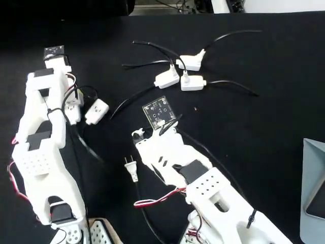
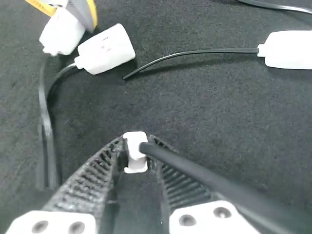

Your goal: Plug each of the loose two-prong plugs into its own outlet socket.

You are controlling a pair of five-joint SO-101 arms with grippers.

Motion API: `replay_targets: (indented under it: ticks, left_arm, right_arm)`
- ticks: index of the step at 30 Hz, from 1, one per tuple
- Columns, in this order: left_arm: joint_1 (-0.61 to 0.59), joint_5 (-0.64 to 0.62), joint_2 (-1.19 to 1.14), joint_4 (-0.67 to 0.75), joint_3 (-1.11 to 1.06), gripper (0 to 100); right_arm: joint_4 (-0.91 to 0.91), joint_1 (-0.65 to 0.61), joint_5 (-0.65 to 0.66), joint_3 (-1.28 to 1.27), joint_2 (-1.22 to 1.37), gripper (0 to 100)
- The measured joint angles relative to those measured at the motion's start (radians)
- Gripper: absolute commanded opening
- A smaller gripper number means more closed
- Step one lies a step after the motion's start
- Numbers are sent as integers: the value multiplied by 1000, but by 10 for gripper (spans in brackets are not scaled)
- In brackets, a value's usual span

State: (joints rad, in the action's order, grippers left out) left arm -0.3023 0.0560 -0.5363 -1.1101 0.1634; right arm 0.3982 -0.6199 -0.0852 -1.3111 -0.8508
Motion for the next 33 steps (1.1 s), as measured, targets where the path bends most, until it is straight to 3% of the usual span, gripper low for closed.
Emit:
replay_targets:
  ticks: [6, 13, 18, 22, 27, 33]
  left_arm:
    - [-11, 184, 68, -239, 110, 28]
    - [-25, 431, 278, -431, 140, 29]
    - [-18, 540, 373, -508, 123, 29]
    - [38, 578, 416, -511, 8, 30]
    - [137, 557, 512, -387, -221, 38]
    - [253, 468, 695, -152, -555, 211]
  right_arm:
    - [0, 0, 0, 0, 0, 12]
    - [0, -2, 0, 0, 0, 12]
    - [0, 11, 0, 0, 0, 13]
    - [15, 92, 0, 11, 0, 13]
    - [115, 196, 0, 138, 0, 13]
    - [143, 253, 0, 173, 6, 13]
